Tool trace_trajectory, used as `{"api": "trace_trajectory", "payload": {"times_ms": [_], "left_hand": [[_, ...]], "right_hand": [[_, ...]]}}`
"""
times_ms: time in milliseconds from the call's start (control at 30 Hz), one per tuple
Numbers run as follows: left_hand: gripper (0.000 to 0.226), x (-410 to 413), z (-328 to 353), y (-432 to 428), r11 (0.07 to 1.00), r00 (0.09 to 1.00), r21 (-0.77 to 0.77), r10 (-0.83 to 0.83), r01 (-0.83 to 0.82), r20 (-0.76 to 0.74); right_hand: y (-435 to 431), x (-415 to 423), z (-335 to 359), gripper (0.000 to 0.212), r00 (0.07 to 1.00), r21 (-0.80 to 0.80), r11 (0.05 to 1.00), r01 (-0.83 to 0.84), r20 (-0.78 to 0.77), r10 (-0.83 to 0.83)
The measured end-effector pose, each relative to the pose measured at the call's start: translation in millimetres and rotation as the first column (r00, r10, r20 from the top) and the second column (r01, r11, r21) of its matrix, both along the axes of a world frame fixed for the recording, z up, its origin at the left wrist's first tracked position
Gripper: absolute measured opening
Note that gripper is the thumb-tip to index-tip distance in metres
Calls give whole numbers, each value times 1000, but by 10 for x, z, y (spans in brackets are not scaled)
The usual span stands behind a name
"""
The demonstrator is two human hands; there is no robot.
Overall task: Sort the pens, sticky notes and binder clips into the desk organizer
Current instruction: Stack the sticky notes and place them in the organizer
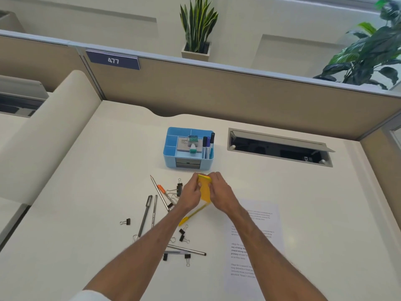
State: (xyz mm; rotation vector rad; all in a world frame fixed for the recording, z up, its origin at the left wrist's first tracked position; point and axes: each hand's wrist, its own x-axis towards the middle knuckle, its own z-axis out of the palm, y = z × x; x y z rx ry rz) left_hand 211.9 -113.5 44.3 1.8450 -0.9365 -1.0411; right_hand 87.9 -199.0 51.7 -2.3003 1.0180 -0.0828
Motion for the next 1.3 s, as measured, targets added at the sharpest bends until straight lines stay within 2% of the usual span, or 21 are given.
{"api": "trace_trajectory", "payload": {"times_ms": [100,267,500,600,700,833,933,1100,1300], "left_hand": [[20,12,-44,-7,999,999,9,45,-46,16],[20,60,0,18,996,994,-72,65,-59,84],[21,142,104,91,984,990,-161,96,-79,105],[33,220,177,126,972,969,-206,151,-110,194],[49,347,205,180,966,901,-236,192,-103,389],[65,520,192,222,986,824,-164,115,-28,555],[69,622,145,221,992,792,-122,56,23,607],[70,805,55,203,996,760,-37,-34,76,650],[71,1009,-70,199,990,692,75,-140,123,708]], "right_hand": [[18,-11,-26,29,1000,-70,998,-5,-15,4],[-70,-17,84,24,989,-313,949,-20,-146,-27],[-254,136,469,30,986,-267,954,-135,-127,104],[-423,200,733,25,996,-391,916,-86,-47,73],[-657,294,1036,22,997,-552,833,42,75,-1],[-873,540,1272,21,970,-576,793,200,233,-76],[-1020,735,1300,23,956,-566,783,257,269,-119],[-1257,987,1182,26,965,-523,816,247,209,-159],[-1426,1197,884,26,991,-527,847,71,-56,-118]]}}
